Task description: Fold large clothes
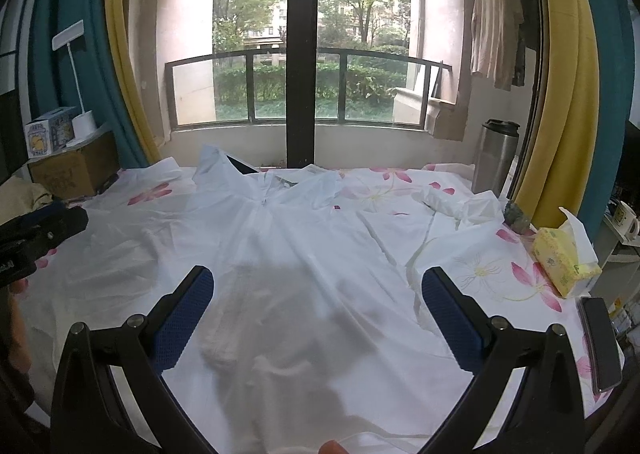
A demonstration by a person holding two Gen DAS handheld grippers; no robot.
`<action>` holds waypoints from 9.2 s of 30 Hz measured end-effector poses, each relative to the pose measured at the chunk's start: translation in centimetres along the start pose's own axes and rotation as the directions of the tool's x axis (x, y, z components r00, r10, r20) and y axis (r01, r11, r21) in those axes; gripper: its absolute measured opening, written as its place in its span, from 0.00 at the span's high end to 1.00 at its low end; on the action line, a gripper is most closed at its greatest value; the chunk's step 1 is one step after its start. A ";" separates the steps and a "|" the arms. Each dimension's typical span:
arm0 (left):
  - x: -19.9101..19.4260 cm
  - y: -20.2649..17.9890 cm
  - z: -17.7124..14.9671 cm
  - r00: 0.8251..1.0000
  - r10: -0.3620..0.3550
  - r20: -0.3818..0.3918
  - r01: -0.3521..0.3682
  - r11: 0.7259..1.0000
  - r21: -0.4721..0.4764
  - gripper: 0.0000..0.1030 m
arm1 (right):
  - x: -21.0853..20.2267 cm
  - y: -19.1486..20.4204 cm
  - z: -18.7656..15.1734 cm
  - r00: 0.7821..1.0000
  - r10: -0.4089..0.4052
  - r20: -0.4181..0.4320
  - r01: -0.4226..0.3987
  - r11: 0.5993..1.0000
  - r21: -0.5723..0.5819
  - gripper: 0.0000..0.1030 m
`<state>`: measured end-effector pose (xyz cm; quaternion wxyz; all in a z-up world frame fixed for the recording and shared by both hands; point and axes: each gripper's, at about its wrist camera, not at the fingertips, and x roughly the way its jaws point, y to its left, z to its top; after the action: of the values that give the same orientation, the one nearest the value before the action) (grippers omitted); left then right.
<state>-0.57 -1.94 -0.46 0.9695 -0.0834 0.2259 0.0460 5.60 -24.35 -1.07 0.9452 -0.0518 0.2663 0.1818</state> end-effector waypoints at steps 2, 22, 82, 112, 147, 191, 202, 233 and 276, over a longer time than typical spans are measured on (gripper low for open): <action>-0.1 0.0 -0.1 1.000 -0.004 -0.001 0.004 1.000 -0.002 0.19 | 0.0 0.0 0.0 1.000 0.000 0.000 0.000 1.000 0.000 0.00; -0.1 0.0 0.0 1.000 0.008 0.020 -0.009 1.000 0.006 0.19 | 0.2 -0.1 0.1 1.000 -0.008 0.003 0.008 1.000 -0.006 0.00; 18.8 3.6 4.6 0.974 0.116 -0.194 -0.130 0.990 -0.060 0.19 | 23.0 -17.6 6.7 0.968 -0.103 -0.227 0.069 0.986 -0.153 0.16; 17.1 7.4 5.5 0.961 0.197 -0.194 -0.211 0.976 -0.052 0.19 | 17.6 -16.0 13.8 0.997 -0.039 -0.069 0.029 0.989 -0.143 0.95; 6.7 16.7 4.0 0.972 0.198 -0.127 -0.216 0.965 -0.147 0.19 | 15.5 15.3 10.7 0.853 0.495 -0.168 -0.522 0.819 -0.239 0.95; 19.0 6.4 0.4 0.915 -0.022 -0.404 0.001 0.999 -0.051 0.43 | 12.2 -12.0 -2.8 0.906 0.113 -0.408 -0.212 0.955 -0.206 0.98; 20.1 7.3 -0.1 0.905 -0.010 -0.425 0.006 1.000 -0.013 0.90 | 11.6 -14.2 -1.4 0.892 0.277 -0.358 -0.308 0.951 -0.032 0.61; 16.0 14.3 2.6 0.926 0.083 -0.367 -0.129 0.986 -0.102 0.71 | 25.1 -14.2 4.0 0.896 0.103 -0.432 -0.196 0.965 -0.176 0.98; 10.8 21.5 11.7 0.988 0.155 -0.014 -0.156 0.986 -0.067 0.96 | 15.2 -9.1 5.2 0.910 0.231 -0.344 -0.245 0.969 0.001 0.58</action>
<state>11.38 21.88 2.03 0.9585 -0.0988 0.2343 0.1288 23.49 -27.00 -4.57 0.8542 -0.0698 0.4264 0.2893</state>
